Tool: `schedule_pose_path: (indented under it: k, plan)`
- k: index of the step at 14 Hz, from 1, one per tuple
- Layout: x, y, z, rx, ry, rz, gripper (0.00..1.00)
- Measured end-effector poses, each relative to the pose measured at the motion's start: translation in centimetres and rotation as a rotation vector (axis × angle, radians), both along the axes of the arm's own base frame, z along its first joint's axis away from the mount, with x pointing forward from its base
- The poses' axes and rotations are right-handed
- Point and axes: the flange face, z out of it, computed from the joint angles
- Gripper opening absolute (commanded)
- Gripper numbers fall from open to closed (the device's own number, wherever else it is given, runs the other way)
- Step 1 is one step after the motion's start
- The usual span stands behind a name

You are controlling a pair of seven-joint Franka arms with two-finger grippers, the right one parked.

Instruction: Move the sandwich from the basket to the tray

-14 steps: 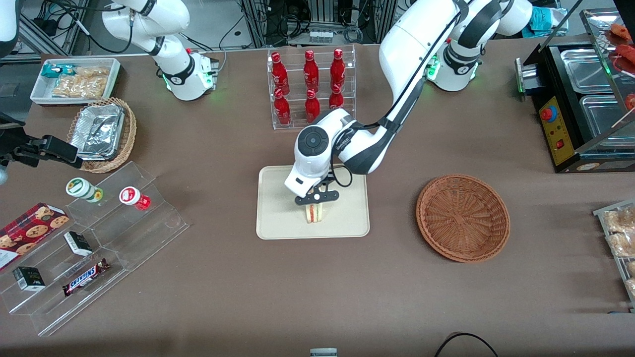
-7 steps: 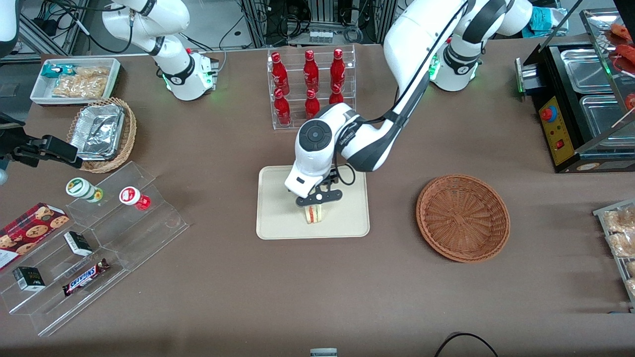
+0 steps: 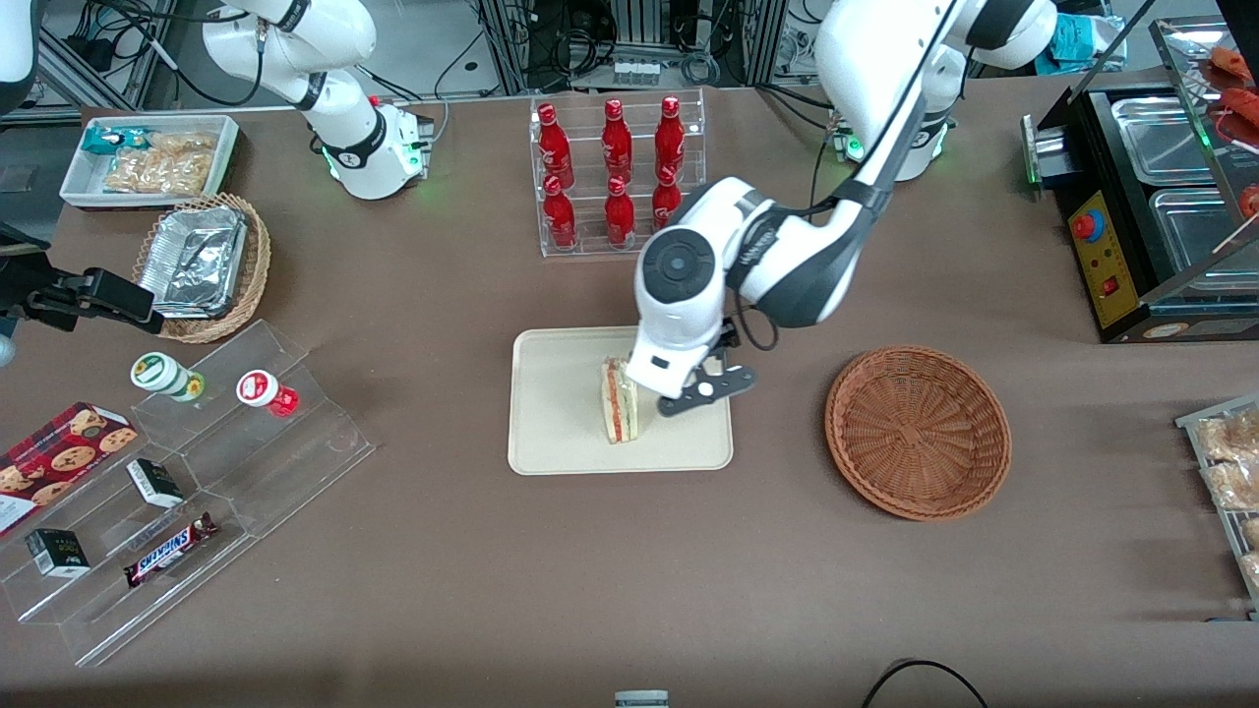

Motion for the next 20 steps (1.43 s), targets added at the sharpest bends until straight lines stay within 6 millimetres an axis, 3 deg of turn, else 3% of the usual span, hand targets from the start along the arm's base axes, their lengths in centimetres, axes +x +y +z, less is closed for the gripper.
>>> schedule_pose_path:
  k: [2, 5, 8, 10, 17, 20]
  plan:
    - [1.2, 3.4, -0.2, 0.012, 0.017, 0.000, 1.00]
    - [2.4, 11.0, 0.9, 0.012, 0.051, -0.049, 1.00]
    - [2.3, 18.2, 2.5, 0.005, 0.082, -0.095, 1.00]
    - [1.6, 22.5, 4.8, 0.003, 0.130, -0.145, 1.00]
    - [0.0, 32.9, 12.5, -0.047, 0.178, -0.261, 1.00]
    - [-0.7, 35.9, 15.1, -0.073, 0.155, -0.335, 1.00]
